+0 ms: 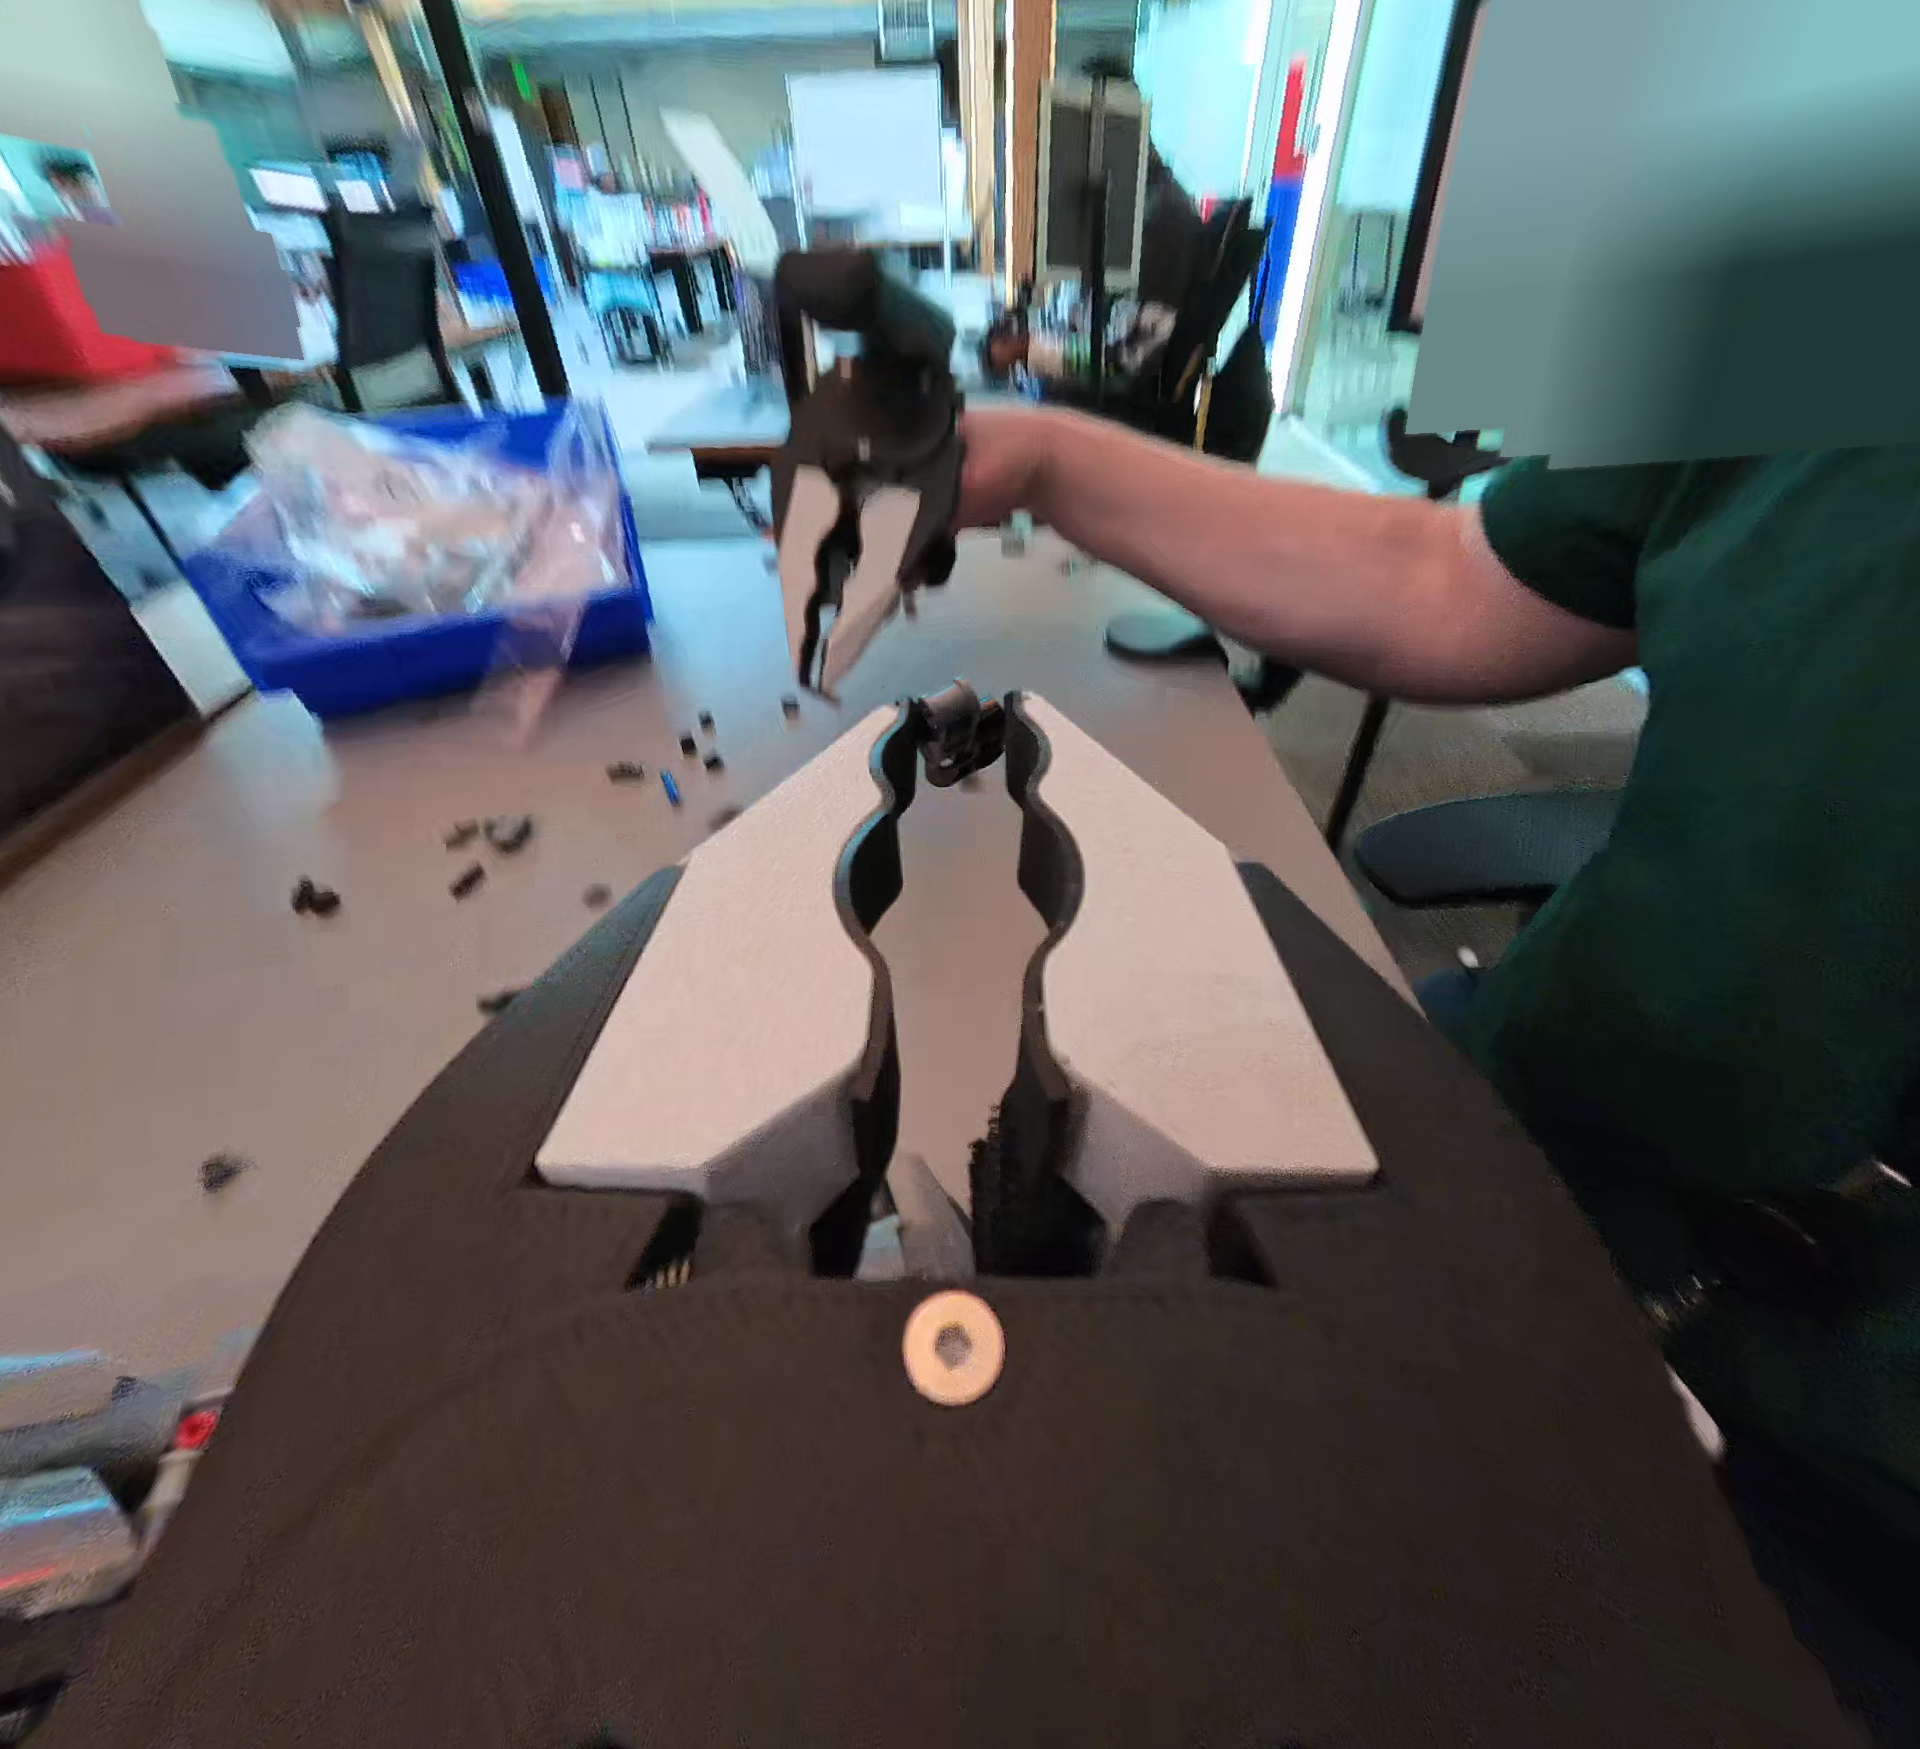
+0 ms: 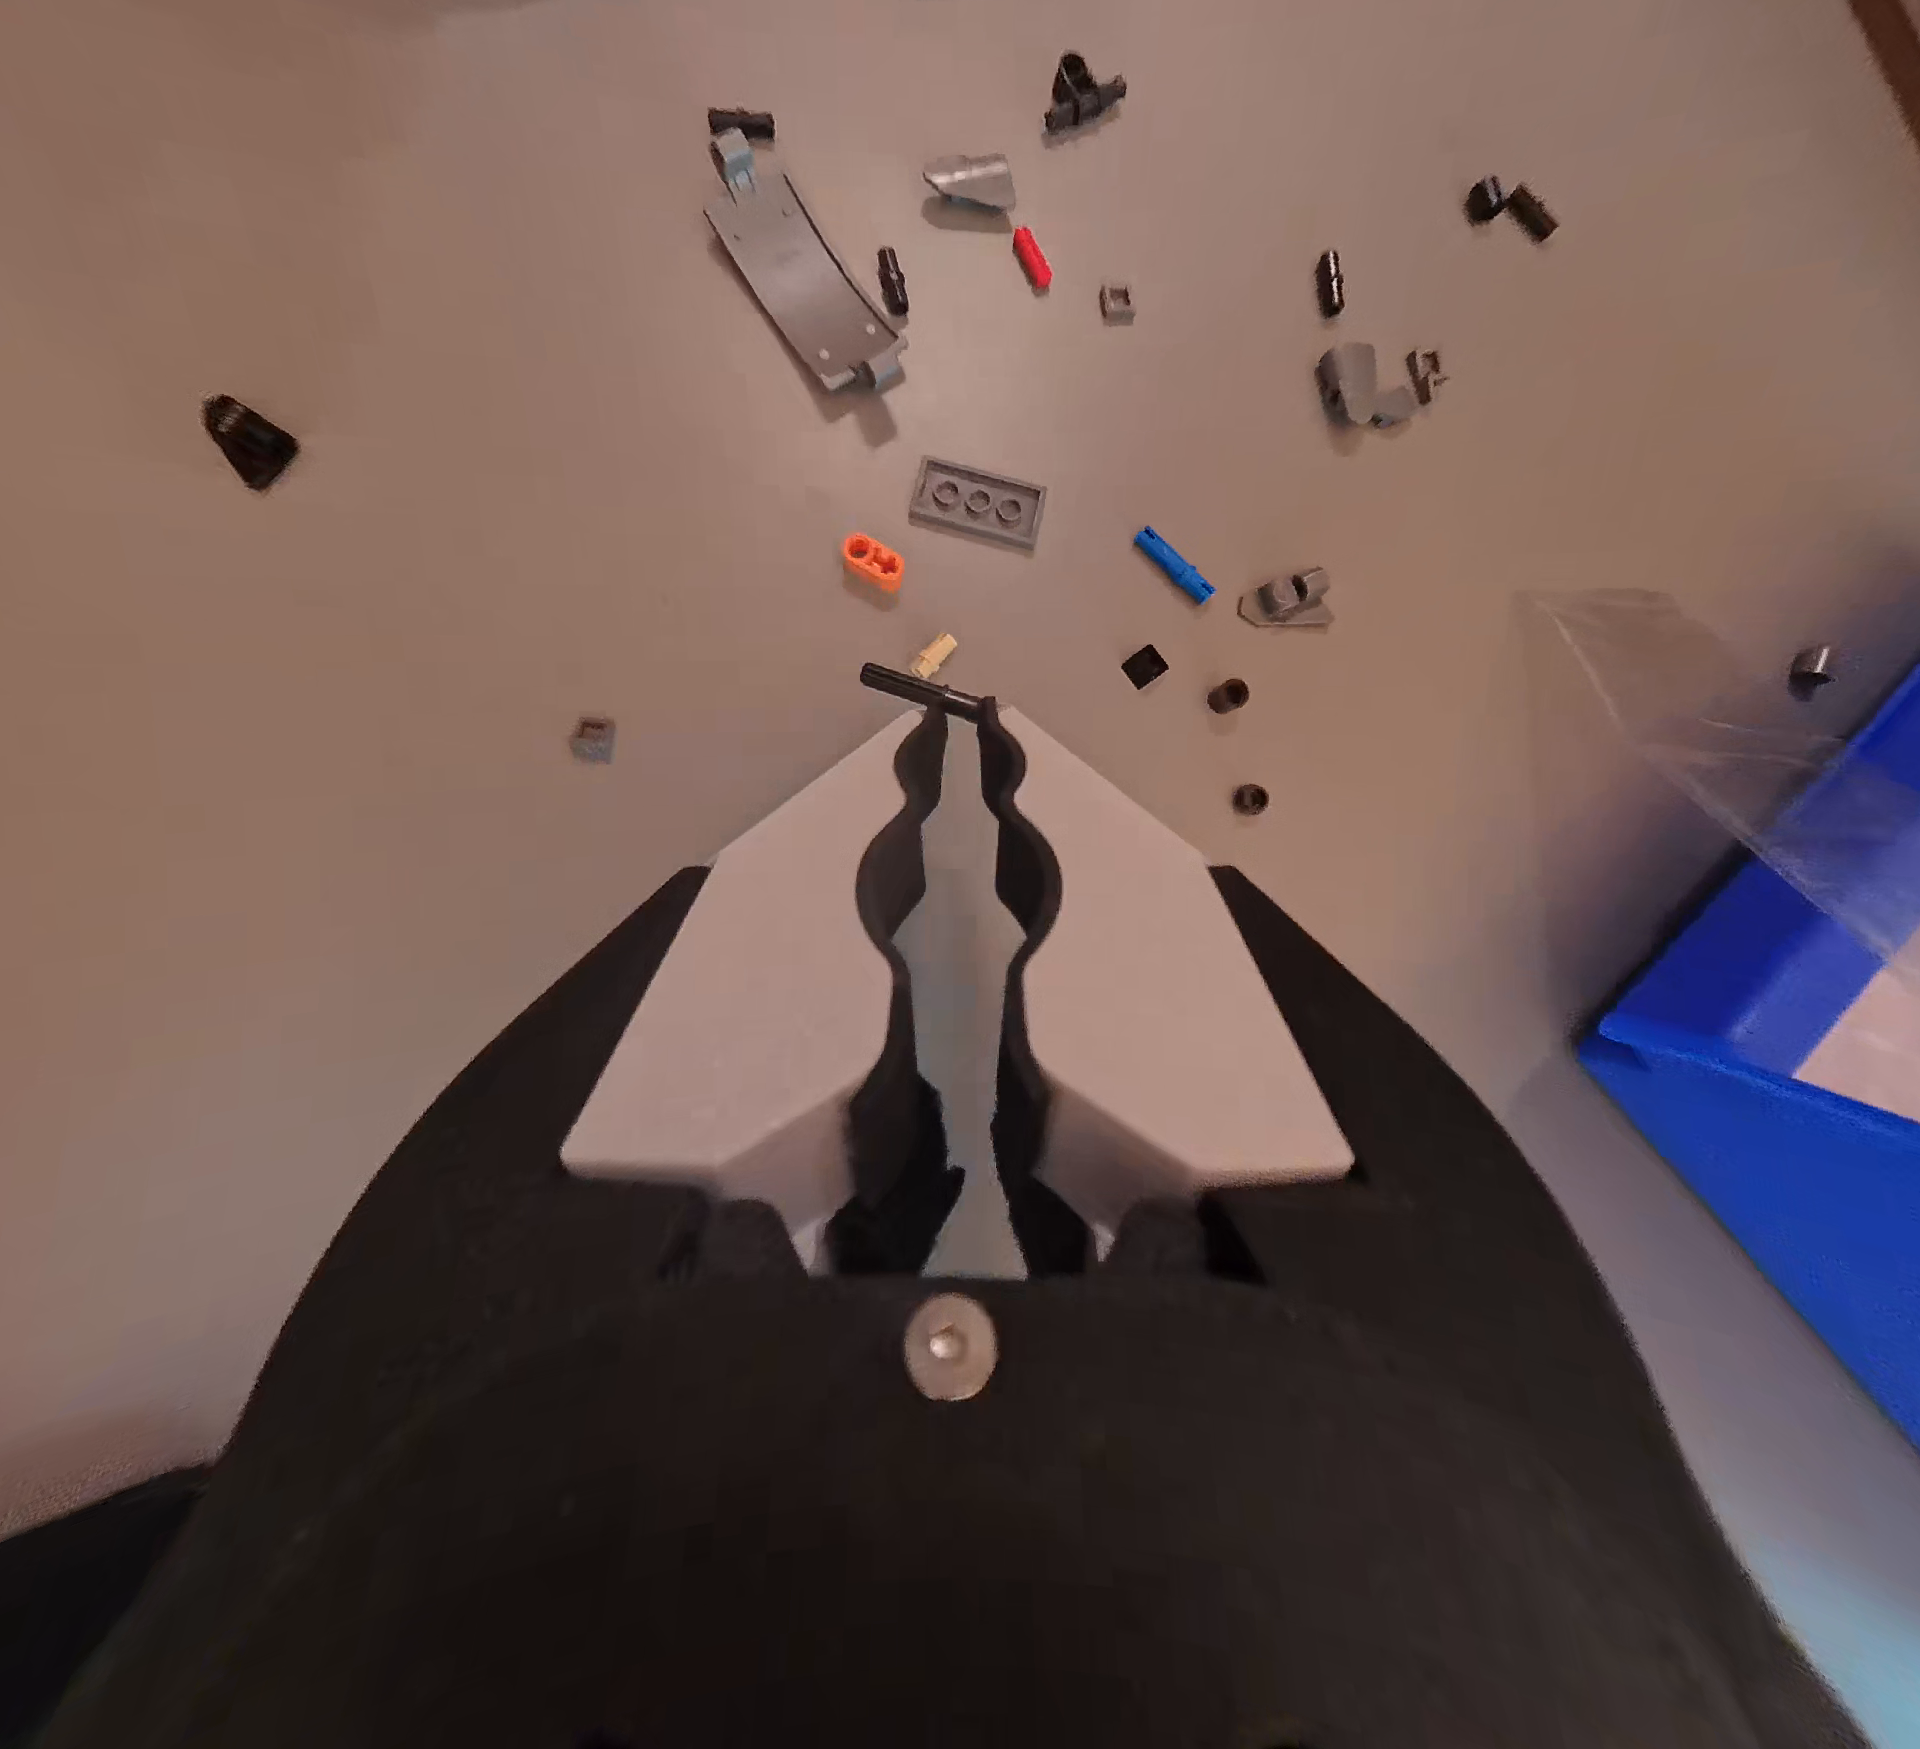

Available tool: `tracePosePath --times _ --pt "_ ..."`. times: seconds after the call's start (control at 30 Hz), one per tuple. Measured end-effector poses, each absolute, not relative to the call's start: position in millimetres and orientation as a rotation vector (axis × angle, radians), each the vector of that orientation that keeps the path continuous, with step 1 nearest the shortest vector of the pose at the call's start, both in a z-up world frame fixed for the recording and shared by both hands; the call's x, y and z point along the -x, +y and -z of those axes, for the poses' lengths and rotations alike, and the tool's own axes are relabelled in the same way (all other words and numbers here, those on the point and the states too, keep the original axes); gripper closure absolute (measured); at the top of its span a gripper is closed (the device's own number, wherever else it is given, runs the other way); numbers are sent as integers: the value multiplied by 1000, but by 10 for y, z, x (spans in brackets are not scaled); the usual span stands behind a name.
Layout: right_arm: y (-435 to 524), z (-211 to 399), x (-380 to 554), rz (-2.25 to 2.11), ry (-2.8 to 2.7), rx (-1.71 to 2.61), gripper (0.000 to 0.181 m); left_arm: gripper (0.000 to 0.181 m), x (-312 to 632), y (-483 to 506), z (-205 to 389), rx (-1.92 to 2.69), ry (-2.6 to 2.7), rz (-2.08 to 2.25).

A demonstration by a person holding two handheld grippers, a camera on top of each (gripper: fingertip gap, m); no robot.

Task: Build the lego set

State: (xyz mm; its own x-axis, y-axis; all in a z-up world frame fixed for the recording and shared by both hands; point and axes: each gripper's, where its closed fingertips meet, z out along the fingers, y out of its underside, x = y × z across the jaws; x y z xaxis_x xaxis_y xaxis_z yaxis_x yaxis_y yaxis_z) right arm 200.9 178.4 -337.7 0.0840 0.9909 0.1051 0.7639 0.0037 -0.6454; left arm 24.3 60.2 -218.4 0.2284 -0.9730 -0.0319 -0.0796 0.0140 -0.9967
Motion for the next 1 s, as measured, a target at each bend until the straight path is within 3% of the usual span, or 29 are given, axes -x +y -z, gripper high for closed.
tracePosePath --times 0.23,0.6,0.7,0.83,1.0 --pt "1584 3186 -1986 -524 -1683 1721 177 167 -690 560 2974 1803 1522 700" --pt "1489 3156 -1988 -548 -1648 1657 176 167 -833 564 3732 2297 2039 317" --pt "1484 3135 -1989 -563 -1633 1647 176 162 -956 598 3742 2337 2076 279" --pt "1488 3108 -2013 -578 -1608 1643 176 140 -1023 696 3689 2361 2017 322" --pt "1392 2830 -1948 -715 -1509 1574 177 144 -1048 895 3299 2194 1717 464"
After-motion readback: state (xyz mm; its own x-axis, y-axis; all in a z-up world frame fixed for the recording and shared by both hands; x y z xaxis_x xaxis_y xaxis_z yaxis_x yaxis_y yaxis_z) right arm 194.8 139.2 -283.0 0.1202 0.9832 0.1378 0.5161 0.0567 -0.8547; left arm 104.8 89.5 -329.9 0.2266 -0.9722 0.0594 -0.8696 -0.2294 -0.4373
